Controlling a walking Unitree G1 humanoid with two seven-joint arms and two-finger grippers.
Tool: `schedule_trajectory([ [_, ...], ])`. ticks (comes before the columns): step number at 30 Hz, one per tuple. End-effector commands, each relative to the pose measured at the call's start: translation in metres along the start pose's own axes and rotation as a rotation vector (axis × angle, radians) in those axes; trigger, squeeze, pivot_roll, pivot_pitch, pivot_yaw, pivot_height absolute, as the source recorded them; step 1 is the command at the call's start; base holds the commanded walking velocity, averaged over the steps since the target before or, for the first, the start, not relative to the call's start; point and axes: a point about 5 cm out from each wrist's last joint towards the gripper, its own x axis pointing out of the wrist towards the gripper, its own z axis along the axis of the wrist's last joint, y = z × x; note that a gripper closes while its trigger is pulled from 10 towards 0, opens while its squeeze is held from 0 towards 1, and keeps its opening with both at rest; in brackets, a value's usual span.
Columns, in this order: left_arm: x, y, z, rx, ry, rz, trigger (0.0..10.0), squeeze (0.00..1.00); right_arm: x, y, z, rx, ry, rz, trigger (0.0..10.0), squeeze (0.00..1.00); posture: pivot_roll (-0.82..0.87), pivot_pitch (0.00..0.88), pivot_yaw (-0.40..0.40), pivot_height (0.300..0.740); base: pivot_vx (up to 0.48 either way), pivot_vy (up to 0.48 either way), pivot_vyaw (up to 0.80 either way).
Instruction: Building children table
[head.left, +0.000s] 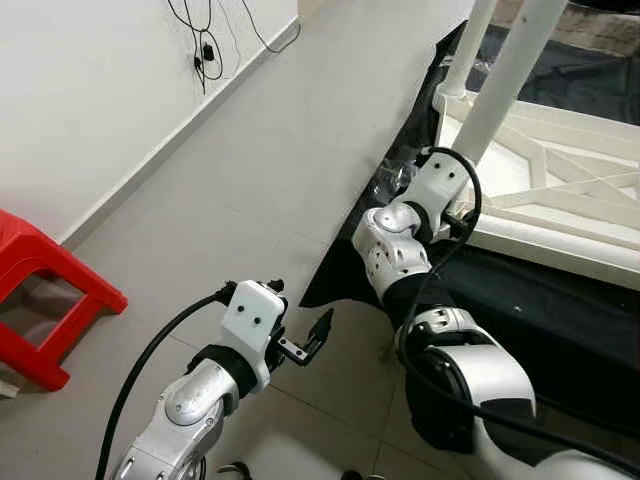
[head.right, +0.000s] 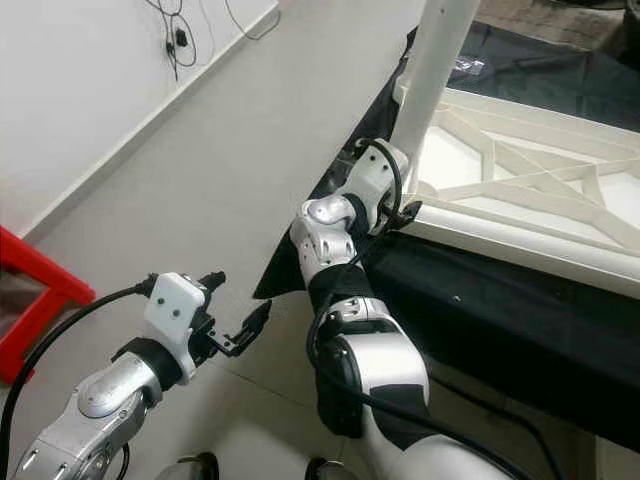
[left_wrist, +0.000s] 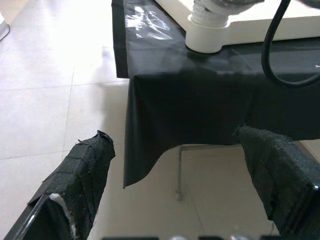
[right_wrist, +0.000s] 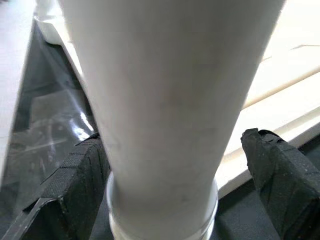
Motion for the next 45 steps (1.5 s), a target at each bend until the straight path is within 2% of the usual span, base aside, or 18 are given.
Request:
schedule_trajectory([
  [1,-0.001,-0.001,-0.005,-0.004,0.019,-0.010,10.0,0.00,-0.004,0.003,-0.006,-0.012,0.018,0.045,10.0,0.00,0.12,0.226,-0.045,0.740,0.000,0.000,0.00],
  [8,0.000,0.002,-0.006,0.002,0.019,-0.006,10.0,0.00,-0.010,0.002,-0.018,0.008,0.055,0.158,10.0,0.00,0.11,0.220,-0.040,0.740,0.000,0.000,0.00],
  [12,0.001,0.004,-0.006,0.008,0.017,-0.005,10.0,0.00,-0.016,-0.005,-0.030,-0.004,0.081,0.246,10.0,0.00,0.11,0.210,-0.035,0.740,0.000,0.000,0.00],
  [20,0.004,0.008,-0.005,0.018,0.012,-0.002,10.0,0.00,-0.019,-0.018,-0.035,-0.033,0.088,0.375,10.0,0.00,0.10,0.188,-0.036,0.740,0.000,0.000,0.00],
  [21,0.004,0.009,-0.006,0.021,0.012,0.003,10.0,0.00,-0.021,-0.028,-0.036,-0.064,0.081,0.432,10.0,0.00,0.10,0.179,-0.035,0.740,0.000,0.000,0.00],
  [24,0.004,0.010,-0.007,0.023,0.012,0.009,10.0,0.00,-0.023,-0.038,-0.038,-0.094,0.077,0.481,10.0,0.00,0.09,0.170,-0.034,0.740,0.000,0.000,0.00],
  [25,0.003,0.013,-0.010,0.010,0.013,0.050,10.0,0.00,-0.031,-0.064,-0.046,-0.182,0.048,0.585,10.0,0.00,0.07,0.152,-0.032,0.740,0.000,0.000,0.00],
  [26,0.003,0.013,-0.010,0.010,0.013,0.050,10.0,0.00,-0.031,-0.064,-0.046,-0.182,0.048,0.585,10.0,0.00,0.07,0.152,-0.032,0.740,0.000,0.000,0.00],
  [27,0.002,0.015,-0.012,-0.008,0.014,0.082,10.0,0.00,-0.035,-0.078,-0.052,-0.208,0.040,0.639,10.0,0.00,0.07,0.141,-0.032,0.740,0.000,0.000,0.00],
  [29,0.002,0.015,-0.012,-0.008,0.014,0.082,10.0,0.00,-0.035,-0.078,-0.052,-0.208,0.040,0.639,10.0,0.00,0.07,0.141,-0.032,0.740,0.000,0.000,0.00],
  [30,0.001,0.019,-0.015,-0.014,0.022,0.145,10.0,0.00,-0.040,-0.094,-0.058,-0.216,0.031,0.697,10.0,0.00,0.07,0.130,-0.032,0.740,0.000,0.000,0.00],
  [31,0.001,0.019,-0.015,-0.014,0.022,0.145,10.0,0.00,-0.040,-0.094,-0.058,-0.216,0.031,0.697,10.0,0.00,0.07,0.130,-0.032,0.740,0.000,0.000,0.00],
  [32,-0.001,0.024,-0.018,-0.039,0.027,0.200,10.0,0.00,-0.044,-0.108,-0.065,-0.238,0.032,0.735,10.0,0.00,0.07,0.112,-0.028,0.740,0.000,0.000,0.00],
  [33,-0.001,0.024,-0.018,-0.039,0.027,0.200,10.0,0.00,-0.044,-0.108,-0.065,-0.238,0.032,0.735,10.0,0.00,0.07,0.112,-0.028,0.740,0.000,0.000,0.00],
  [36,-0.005,0.026,-0.023,-0.086,0.037,0.249,10.0,0.00,-0.052,-0.127,-0.074,-0.261,0.049,0.788,10.0,0.00,0.06,0.086,-0.023,0.740,0.000,0.000,0.00],
  [37,-0.005,0.026,-0.023,-0.086,0.037,0.249,10.0,0.00,-0.052,-0.127,-0.074,-0.261,0.049,0.788,10.0,0.00,0.06,0.086,-0.023,0.740,0.000,0.000,0.00],
  [39,-0.013,0.017,-0.029,-0.127,0.058,0.231,10.0,0.00,-0.065,-0.141,-0.080,-0.256,0.101,0.860,10.0,0.00,0.07,0.055,-0.024,0.740,0.000,0.000,0.00],
  [45,-0.018,0.008,-0.037,-0.163,0.071,0.246,10.0,0.00,-0.073,-0.146,-0.085,-0.274,0.127,0.910,10.0,0.00,0.07,0.011,-0.032,0.740,0.000,0.000,-0.13],
])
